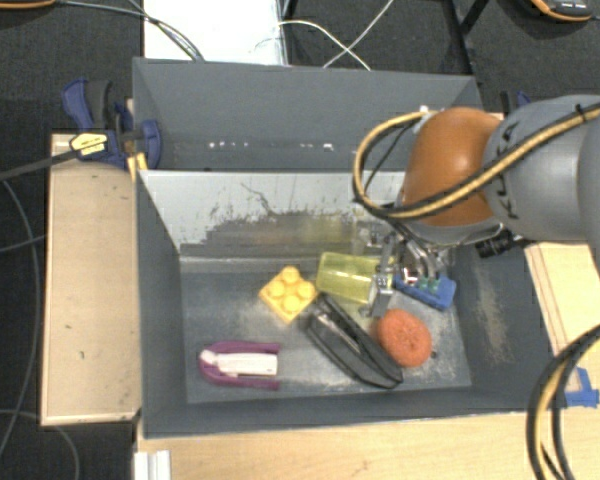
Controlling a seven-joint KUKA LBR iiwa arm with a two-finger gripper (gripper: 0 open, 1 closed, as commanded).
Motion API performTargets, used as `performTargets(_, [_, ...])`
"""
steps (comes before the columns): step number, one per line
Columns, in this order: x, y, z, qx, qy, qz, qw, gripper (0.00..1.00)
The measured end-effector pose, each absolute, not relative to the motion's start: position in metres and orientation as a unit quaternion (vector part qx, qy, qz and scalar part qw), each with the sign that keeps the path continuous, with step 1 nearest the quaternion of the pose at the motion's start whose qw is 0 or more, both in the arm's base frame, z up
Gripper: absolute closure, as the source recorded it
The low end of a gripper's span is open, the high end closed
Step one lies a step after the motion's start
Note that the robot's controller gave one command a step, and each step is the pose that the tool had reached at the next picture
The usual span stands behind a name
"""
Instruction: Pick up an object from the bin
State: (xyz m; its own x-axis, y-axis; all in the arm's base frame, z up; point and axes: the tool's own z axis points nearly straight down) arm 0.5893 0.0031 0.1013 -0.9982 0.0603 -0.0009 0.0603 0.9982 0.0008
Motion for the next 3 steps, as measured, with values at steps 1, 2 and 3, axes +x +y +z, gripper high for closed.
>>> performTargets(1, [0.588, 0.003, 0.103, 0.142, 0.99, 0.002, 0.006, 0.0])
performTargets(2, [0.592, -0.03, 0.071, 0.052, 0.999, 0.0, 0.0, 0.0])
performTargets(3, [0.577, -0.001, 0.072, 0.24, 0.971, 0.0, 0.001, 1.0])
